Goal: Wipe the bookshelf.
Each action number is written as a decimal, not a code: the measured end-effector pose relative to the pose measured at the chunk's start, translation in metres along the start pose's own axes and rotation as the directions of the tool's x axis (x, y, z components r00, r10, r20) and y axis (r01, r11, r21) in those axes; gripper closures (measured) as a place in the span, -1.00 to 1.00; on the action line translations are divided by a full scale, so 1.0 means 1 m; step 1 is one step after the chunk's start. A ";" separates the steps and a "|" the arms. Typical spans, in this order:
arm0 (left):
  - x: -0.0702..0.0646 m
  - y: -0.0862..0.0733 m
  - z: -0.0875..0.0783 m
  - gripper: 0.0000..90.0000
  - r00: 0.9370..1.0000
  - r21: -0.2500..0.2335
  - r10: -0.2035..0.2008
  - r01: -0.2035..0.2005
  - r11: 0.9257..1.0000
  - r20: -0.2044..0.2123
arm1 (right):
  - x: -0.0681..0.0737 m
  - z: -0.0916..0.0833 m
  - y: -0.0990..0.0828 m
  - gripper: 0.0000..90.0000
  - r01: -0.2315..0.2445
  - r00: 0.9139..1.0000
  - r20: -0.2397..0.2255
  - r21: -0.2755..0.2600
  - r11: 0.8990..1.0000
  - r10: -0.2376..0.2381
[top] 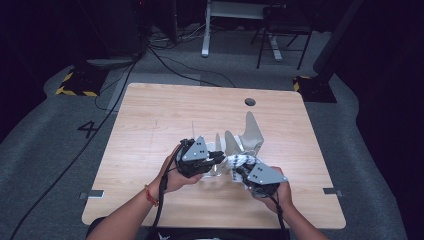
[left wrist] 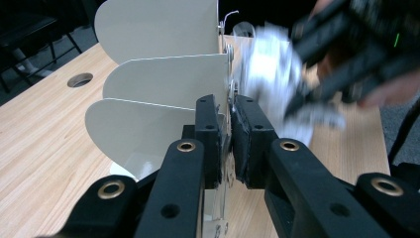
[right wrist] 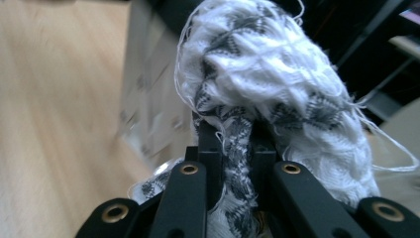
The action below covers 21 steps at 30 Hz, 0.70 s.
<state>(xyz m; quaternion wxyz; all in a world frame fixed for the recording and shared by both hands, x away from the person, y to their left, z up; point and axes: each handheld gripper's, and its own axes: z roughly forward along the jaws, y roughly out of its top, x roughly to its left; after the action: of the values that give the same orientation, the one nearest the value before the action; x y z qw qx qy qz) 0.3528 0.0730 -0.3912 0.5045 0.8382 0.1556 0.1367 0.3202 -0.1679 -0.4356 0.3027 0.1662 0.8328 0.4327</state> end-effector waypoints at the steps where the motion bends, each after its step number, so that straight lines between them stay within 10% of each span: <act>1: 0.000 0.000 0.000 0.82 1.000 0.000 0.000 0.000 1.000 0.001 | 0.002 0.005 -0.003 0.81 0.003 1.000 -0.013 0.023 1.000 -0.003; 11: -0.002 0.000 0.000 0.82 1.000 -0.004 0.008 -0.008 1.000 -0.003 | 0.002 0.036 -0.048 0.82 -0.022 0.999 -0.033 0.200 0.980 0.029; 21: -0.001 0.000 0.001 0.82 1.000 -0.005 0.011 -0.011 1.000 -0.009 | -0.020 -0.020 -0.010 0.82 -0.046 0.992 0.116 -0.058 0.997 0.053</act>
<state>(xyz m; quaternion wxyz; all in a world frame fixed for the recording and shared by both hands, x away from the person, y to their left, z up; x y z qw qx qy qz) 0.3520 0.0720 -0.3920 0.5053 0.8370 0.1531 0.1436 0.3221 -0.1969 -0.4275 0.3446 0.2036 0.7970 0.4523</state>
